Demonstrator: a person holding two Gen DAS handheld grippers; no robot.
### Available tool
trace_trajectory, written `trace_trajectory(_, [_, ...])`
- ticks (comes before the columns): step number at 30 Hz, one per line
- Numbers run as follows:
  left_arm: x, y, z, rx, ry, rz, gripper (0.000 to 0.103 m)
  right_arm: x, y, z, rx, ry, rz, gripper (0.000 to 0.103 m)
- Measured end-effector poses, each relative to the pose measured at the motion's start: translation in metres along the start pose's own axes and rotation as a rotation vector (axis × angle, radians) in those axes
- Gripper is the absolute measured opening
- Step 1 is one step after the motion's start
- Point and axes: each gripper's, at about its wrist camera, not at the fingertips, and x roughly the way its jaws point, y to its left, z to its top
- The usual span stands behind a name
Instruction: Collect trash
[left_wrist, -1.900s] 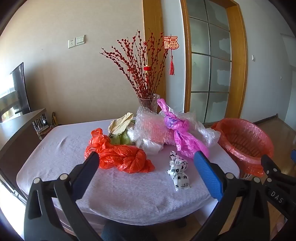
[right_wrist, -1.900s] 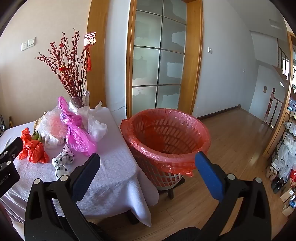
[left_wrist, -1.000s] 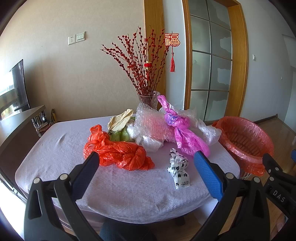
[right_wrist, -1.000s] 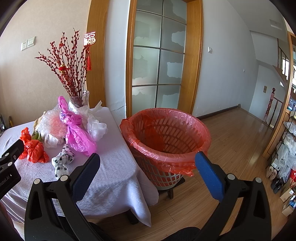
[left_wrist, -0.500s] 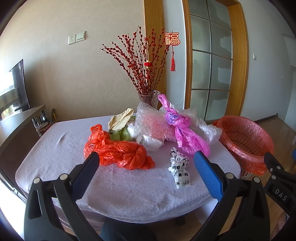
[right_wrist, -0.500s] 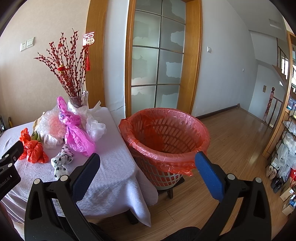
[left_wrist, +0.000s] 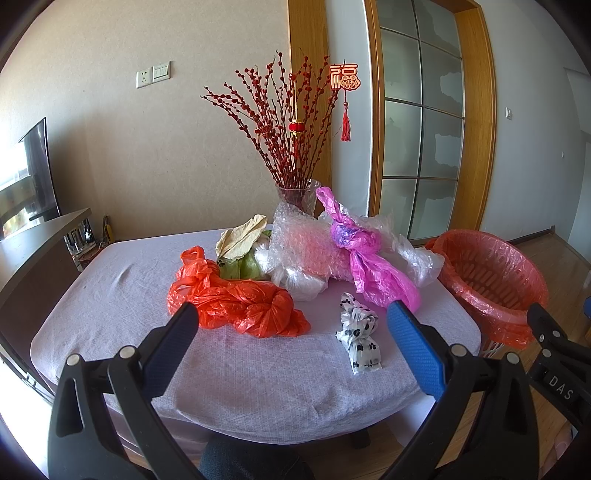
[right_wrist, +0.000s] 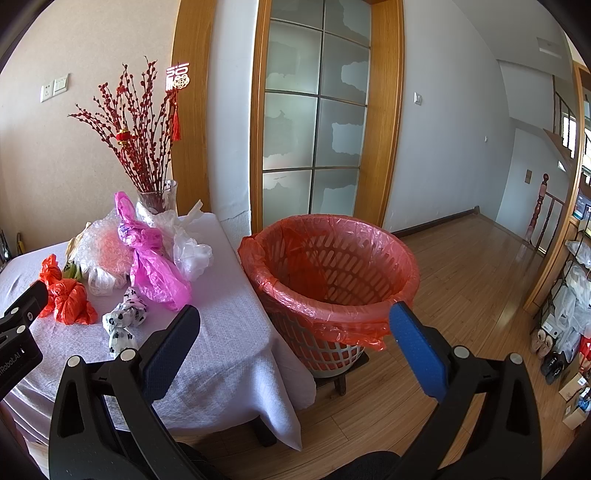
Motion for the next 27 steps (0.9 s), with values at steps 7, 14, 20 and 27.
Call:
trace_trajectory(7, [0.0003, 0.0001, -0.0007, 0.000, 0.001, 0.000, 0.099, 0.0008, -0.0007, -0.0004, 0.001, 0.002, 0.000, 0.101])
trace_trajectory(14, [0.0007, 0.0003, -0.0030, 0.000, 0.004, 0.000, 0.099, 0.0008, -0.0010, -0.0005, 0.002, 0.002, 0.000, 0.101])
trace_trajectory(20, [0.0007, 0.0005, -0.0029, 0.000, 0.007, -0.001, 0.099, 0.0009, -0.0010, -0.0004, 0.002, 0.003, 0.001, 0.101])
trace_trajectory(27, [0.0007, 0.0002, -0.0027, 0.000, 0.008, -0.001, 0.099, 0.0022, -0.0013, 0.0001, 0.003, 0.005, -0.001, 0.101])
